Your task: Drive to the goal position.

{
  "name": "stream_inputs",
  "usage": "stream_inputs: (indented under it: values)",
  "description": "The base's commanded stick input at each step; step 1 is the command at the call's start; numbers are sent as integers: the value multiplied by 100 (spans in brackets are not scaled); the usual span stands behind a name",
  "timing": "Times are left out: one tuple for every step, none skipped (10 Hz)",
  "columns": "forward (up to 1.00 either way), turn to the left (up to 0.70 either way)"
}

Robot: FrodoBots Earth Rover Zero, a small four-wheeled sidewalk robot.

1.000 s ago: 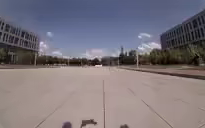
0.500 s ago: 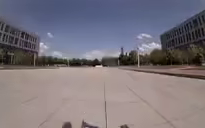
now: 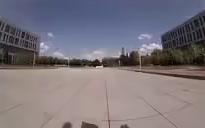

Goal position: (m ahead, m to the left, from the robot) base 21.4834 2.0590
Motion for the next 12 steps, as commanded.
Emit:
stream_inputs:
  values:
    - [100,0]
    - [100,0]
    - [100,0]
    - [100,0]
    - [100,0]
    - [100,0]
    - [100,0]
    - [100,0]
    - [100,0]
    - [100,0]
    - [100,0]
    - [100,0]
